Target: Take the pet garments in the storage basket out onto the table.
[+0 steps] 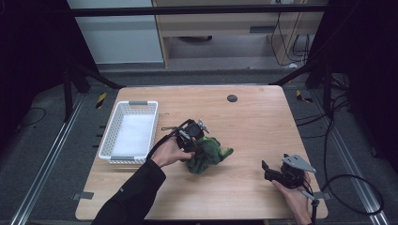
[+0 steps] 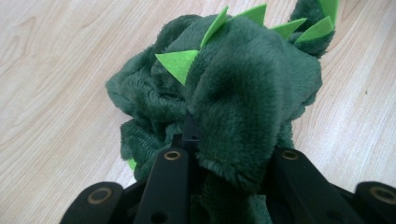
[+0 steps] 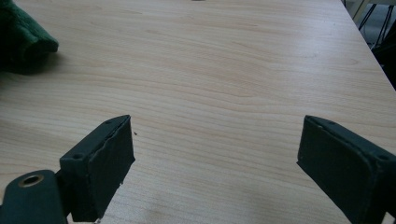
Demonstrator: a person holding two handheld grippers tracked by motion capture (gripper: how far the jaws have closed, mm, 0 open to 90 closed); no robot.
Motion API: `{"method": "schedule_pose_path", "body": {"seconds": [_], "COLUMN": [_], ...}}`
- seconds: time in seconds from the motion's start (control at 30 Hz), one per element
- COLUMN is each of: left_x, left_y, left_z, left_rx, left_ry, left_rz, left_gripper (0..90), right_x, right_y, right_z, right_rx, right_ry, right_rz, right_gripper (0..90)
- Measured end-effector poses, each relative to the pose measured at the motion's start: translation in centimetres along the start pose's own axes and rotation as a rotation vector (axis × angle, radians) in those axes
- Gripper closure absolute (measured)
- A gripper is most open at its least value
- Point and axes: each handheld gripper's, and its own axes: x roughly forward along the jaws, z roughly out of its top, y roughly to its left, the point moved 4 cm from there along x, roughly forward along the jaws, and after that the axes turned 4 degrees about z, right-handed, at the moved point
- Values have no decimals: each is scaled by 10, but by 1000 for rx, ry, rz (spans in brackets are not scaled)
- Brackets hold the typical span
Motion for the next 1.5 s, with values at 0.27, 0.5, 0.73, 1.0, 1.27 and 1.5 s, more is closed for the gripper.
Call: {"method": "schedule_pose_path", "body": {"seconds": [0.27,0.5,0.73,1.0,1.27,1.5], "left_x": [12,20,28,30,21,6], "left_y": [-5,-7,-8,-8,-10,-10], "left_z": [-1,-1,-4,-8,-8,-11], "left_rx": [14,25,14,25,38,45], "left_ry": [12,14,6,-12,-51,-91], "left_rz": [-16,-25,-42,-44,-40,-29], "left_gripper": [734,696,638,545,454,413], "right_x": [0,0,0,0,0,1], "right_y": [0,0,0,0,0,-1], "right_z": [0,0,0,0,0,0], "right_rx": [0,0,0,-2,2,-1], "right_ry": [1,1,0,1,3,5], "right_rz": [1,1,1,-2,0,-4], "right_gripper": [106,106,105,105,104,103]}}
